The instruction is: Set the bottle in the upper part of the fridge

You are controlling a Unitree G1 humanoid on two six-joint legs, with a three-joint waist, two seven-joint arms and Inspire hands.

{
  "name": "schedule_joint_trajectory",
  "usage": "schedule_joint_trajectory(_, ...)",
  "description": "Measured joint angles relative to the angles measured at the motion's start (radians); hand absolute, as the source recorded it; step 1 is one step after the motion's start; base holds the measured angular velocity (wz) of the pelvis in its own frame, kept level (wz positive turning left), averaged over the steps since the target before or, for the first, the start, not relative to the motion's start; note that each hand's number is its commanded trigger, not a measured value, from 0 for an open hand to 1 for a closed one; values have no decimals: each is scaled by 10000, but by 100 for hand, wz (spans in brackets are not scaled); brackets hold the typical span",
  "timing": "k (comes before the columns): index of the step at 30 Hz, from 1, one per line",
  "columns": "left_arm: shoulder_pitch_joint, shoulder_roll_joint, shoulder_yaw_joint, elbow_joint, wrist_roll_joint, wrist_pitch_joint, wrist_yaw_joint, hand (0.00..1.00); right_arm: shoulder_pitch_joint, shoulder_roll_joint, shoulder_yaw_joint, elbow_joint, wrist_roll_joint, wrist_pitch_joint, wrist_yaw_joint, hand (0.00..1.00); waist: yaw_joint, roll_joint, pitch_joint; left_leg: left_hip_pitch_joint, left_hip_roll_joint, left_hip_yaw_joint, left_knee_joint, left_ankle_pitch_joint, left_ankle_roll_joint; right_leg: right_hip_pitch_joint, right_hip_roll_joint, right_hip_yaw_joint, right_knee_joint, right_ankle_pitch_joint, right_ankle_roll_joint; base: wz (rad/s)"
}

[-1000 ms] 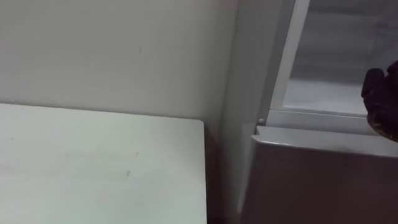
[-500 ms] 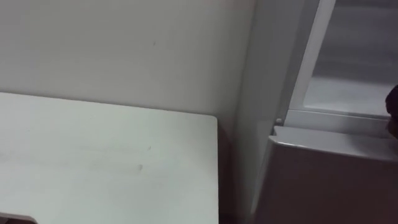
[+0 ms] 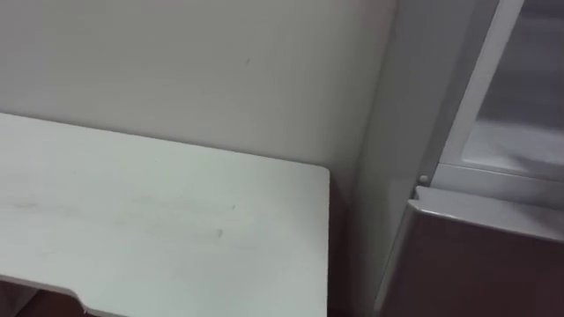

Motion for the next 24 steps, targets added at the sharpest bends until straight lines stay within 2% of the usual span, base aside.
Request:
schedule_joint_trajectory(8, 342, -1, -24, -101, -7, 73, 38, 0, -106, -52, 1011, 1740, 5, 76, 245, 100, 255, -19, 5, 51, 1, -68, 57, 9, -21, 117, -4, -25, 7, -3, 4, 3)
schedule_joint_trajectory(10, 355, 10, -22, -181, -6, 184, 36, 0, -281, -268, 1128, 1797, 30, 35, 436, 100, 275, -18, 15, -76, -6, -166, 155, 5, -30, 88, 1, -55, -5, -3, 5, 13)
schedule_joint_trajectory(13, 347, 56, -20, -209, -186, 262, 37, 0, -281, -377, 1455, 2100, 267, 48, 672, 100, 289, -64, 19, -163, -15, -300, 210, 20, -52, 80, 15, -116, -8, -3, 5, 15)
schedule_joint_trajectory(17, 331, 107, -37, -427, -391, 436, 40, 0, -360, -444, 1501, 2187, 360, -62, 516, 100, 377, -48, -10, -608, -5, -435, 518, 5, -75, -168, 28, -363, 9, 5, -8, 12)
schedule_joint_trajectory(20, 316, 171, -53, -667, -389, 448, 37, 0, -818, -495, 1562, 3034, 159, -265, 544, 100, 435, -11, 7, -966, 0, -579, 822, -18, -91, -330, 61, -470, 24, 44, -71, 14)
schedule_joint_trajectory(24, 215, 480, -219, -994, -402, 533, 46, 0, -1461, -897, 1873, 4188, 198, -474, 637, 100, 563, 50, 22, -1616, 14, -793, 1305, -84, -159, -723, 146, -516, 41, 147, -225, 9)
